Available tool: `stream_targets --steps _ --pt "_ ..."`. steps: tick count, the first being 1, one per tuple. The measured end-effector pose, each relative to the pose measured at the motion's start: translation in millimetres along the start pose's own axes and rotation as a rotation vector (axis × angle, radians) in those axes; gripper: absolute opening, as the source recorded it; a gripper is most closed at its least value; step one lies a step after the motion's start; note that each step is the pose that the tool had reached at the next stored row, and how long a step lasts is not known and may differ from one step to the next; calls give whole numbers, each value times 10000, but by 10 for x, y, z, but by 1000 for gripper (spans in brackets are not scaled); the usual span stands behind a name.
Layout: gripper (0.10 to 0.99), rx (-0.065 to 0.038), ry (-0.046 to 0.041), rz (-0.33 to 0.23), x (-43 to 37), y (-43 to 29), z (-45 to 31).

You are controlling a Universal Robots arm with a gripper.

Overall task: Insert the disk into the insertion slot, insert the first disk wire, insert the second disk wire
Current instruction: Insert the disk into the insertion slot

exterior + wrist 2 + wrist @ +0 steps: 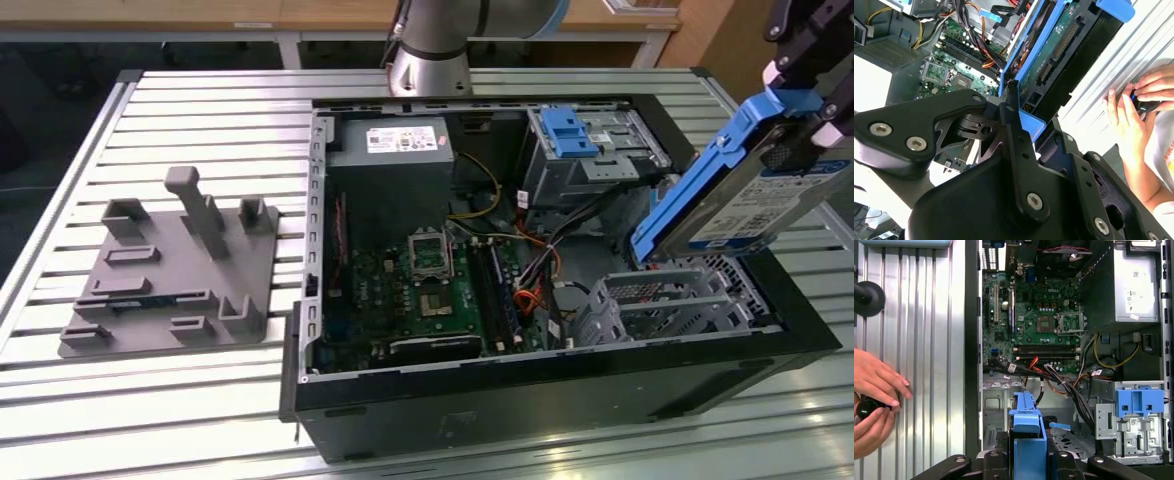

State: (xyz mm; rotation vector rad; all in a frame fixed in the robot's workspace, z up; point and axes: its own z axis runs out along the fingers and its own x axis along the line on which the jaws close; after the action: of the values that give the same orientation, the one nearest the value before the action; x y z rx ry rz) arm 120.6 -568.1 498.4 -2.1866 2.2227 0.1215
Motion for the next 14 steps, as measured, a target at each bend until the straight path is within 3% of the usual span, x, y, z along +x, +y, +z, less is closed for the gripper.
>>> stream_targets --steps 14 --pt "365 -12 5 -172 5 -27 68"
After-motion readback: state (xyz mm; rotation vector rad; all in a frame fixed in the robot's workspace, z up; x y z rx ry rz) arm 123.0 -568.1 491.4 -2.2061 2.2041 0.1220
